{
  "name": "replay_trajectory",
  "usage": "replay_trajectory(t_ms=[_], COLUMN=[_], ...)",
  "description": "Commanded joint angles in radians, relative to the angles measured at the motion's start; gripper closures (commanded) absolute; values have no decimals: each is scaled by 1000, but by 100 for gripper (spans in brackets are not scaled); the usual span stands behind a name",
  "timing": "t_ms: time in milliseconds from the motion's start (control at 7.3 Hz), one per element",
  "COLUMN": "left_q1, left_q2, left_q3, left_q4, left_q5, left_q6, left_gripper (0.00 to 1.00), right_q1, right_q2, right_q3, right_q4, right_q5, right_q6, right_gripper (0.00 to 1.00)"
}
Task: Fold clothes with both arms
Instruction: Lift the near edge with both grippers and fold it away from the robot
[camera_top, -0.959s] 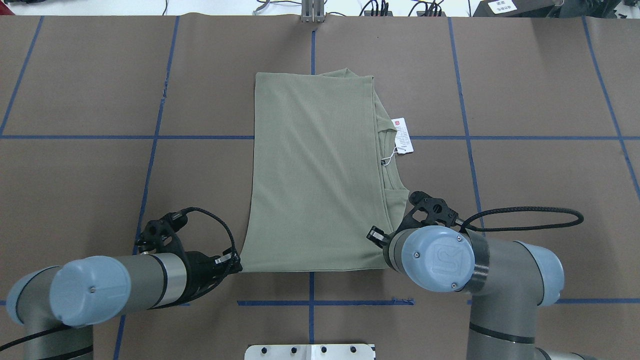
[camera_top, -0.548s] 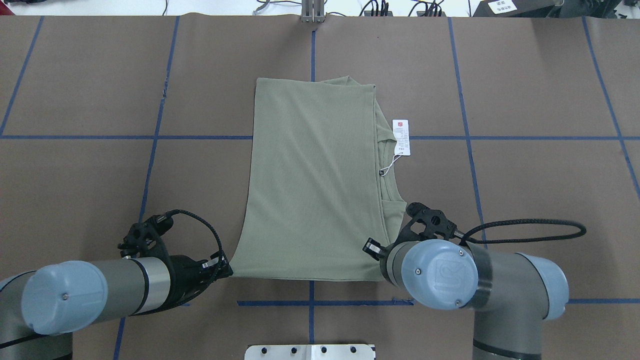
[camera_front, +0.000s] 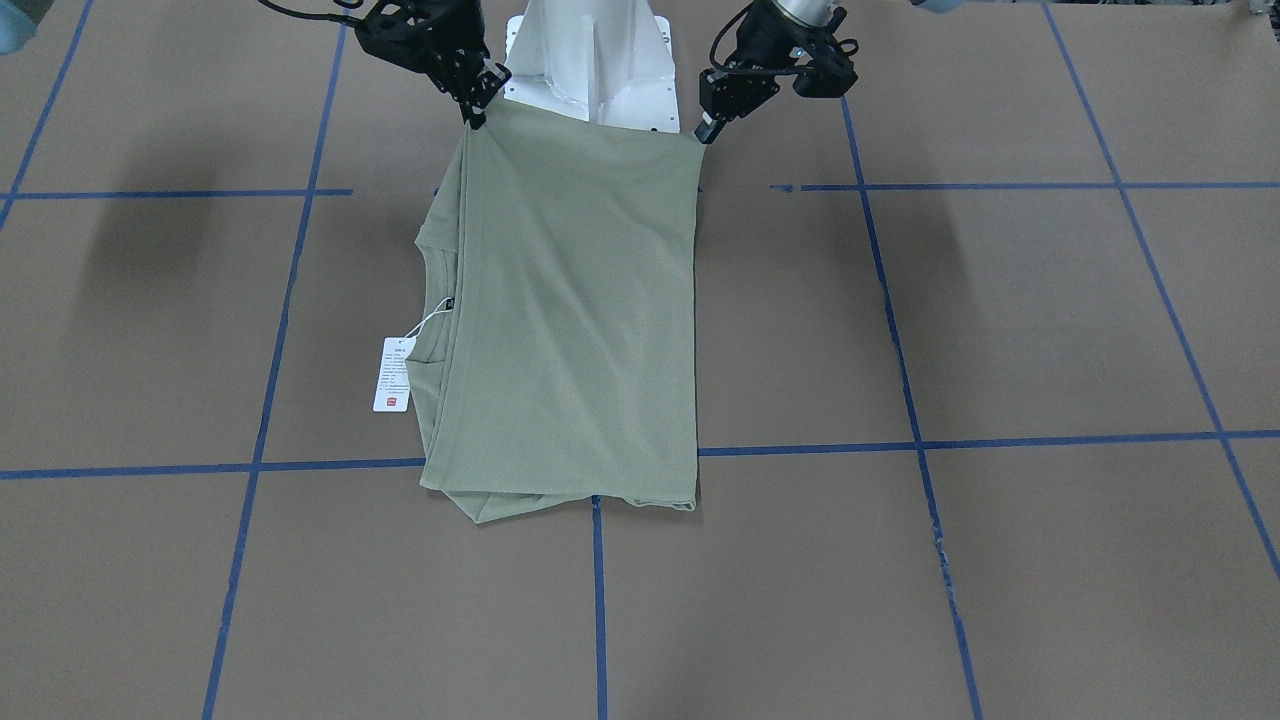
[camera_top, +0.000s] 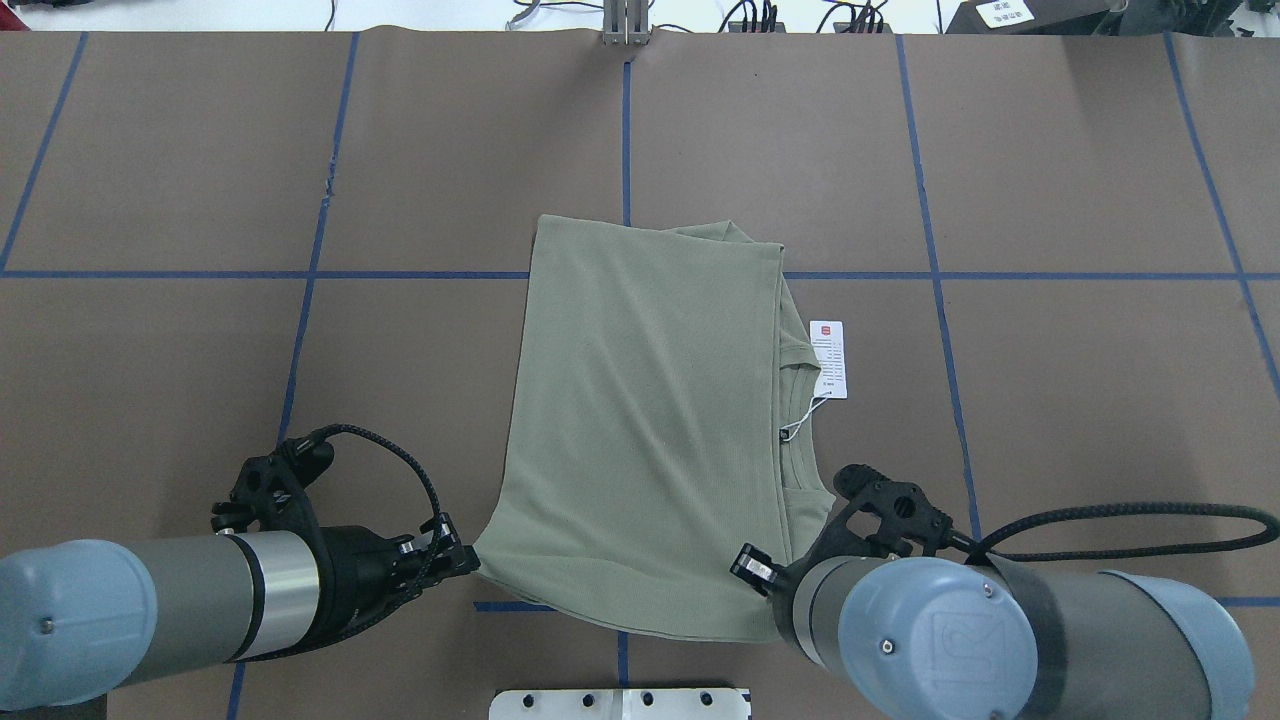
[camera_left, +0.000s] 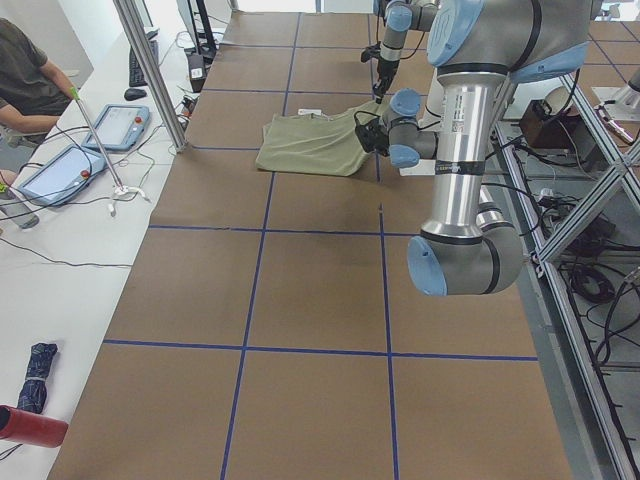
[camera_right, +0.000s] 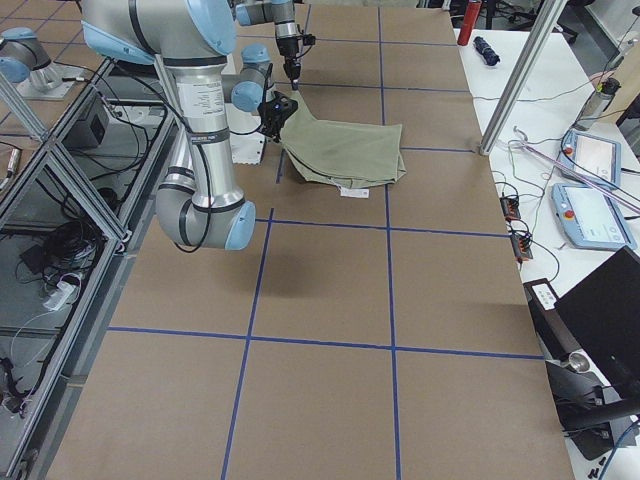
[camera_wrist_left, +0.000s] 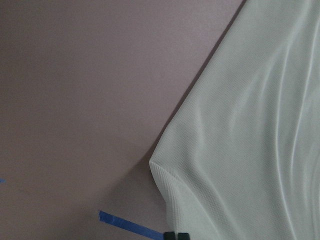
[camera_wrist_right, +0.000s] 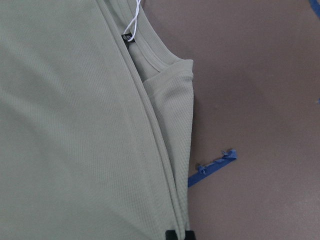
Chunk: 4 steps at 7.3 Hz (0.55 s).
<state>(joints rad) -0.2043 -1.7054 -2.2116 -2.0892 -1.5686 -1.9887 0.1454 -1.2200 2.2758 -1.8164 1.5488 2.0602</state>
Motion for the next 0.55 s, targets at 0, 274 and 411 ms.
replay_trajectory(t_ms=[0,274,411], left_q1=[-118,-241,-291], left_q2=[-201,-292,-339], left_q3=[18,126,197], left_q4=[186,250,248], left_q5=[-4,-10,-13], left_q6=[84,197,240], left_gripper=[100,100,100], right_q1=[124,257,332], right_q2=[5,110,158], right_q3=[-13,-121,-216], right_q4=[5,6,15], right_q5=[11,29,81], right_q6=[-18,-129,-196], right_gripper=[100,100,100])
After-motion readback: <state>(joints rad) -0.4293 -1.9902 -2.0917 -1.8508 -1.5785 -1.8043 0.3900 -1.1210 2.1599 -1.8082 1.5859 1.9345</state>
